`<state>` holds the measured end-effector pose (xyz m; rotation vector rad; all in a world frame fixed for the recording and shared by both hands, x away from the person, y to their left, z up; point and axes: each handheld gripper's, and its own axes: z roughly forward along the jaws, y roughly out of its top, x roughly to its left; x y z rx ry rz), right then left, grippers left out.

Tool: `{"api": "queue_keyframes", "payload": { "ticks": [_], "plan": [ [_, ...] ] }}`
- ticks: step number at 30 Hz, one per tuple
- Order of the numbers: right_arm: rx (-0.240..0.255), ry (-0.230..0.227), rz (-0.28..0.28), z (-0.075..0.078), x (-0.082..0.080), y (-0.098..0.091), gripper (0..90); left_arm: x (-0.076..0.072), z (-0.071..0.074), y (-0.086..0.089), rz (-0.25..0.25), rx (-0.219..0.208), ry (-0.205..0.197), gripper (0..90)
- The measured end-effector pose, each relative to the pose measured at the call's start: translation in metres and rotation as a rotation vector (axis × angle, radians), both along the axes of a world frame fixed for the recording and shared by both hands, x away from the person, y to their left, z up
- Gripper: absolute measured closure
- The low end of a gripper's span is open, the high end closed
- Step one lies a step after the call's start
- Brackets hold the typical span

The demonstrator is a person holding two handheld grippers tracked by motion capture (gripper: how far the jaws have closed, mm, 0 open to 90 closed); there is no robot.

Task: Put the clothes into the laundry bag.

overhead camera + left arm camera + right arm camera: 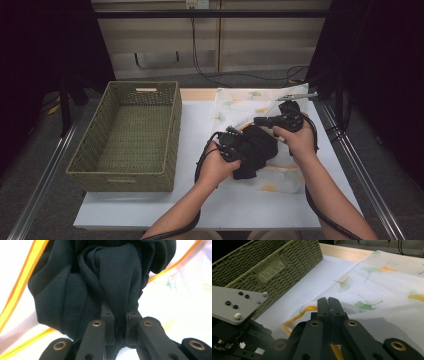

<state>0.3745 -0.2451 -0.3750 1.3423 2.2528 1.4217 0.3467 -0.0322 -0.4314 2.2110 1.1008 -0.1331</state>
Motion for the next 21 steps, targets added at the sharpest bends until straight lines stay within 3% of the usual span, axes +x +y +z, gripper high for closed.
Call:
{"api": "queue_keyframes", "payload": {
  "ticks": [5, 21],
  "plan": [
    [0.006, -0.003, -0.002, 0.0, -0.001, -0.002, 89.6, 0.004, -0.002, -0.002, 0.027, -0.04, 0.01, 81.9],
    [0.012, 0.001, 0.0, -0.002, -0.002, -0.004, 89.6, 0.008, -0.002, -0.012, 0.094, -0.092, -0.016, 82.2]
  ]
}}
